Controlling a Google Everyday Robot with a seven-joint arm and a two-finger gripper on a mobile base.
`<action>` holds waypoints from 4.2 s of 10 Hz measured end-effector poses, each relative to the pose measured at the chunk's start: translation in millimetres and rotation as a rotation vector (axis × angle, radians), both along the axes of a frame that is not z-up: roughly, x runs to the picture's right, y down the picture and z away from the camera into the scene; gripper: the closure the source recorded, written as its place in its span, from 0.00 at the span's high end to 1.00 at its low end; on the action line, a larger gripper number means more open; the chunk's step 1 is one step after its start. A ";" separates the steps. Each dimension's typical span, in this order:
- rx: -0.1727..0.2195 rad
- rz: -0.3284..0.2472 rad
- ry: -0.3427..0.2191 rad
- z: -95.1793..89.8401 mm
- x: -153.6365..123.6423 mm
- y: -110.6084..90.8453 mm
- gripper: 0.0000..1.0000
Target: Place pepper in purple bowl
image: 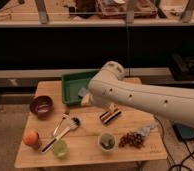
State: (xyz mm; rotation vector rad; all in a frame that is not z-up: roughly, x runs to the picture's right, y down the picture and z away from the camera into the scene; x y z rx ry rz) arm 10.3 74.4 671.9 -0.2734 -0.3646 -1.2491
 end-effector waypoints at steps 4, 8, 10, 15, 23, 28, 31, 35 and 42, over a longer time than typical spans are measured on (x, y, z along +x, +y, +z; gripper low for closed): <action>0.000 0.000 0.000 0.0 0.0 0.0 0.80; 0.000 0.000 0.000 0.0 -0.2 0.0 0.80; 0.000 0.000 0.000 0.0 -0.2 0.0 0.80; 0.000 -0.001 0.000 0.0 -0.2 0.0 0.80; -0.053 0.005 -0.003 2.1 4.6 1.3 0.80; -0.403 -0.012 -0.013 -16.5 44.2 45.4 0.80; -0.426 -0.047 0.019 -36.8 39.6 82.9 0.80; -0.500 -0.038 -0.063 -26.0 28.2 117.6 0.80; -0.558 0.015 -0.074 -23.9 35.6 155.5 0.80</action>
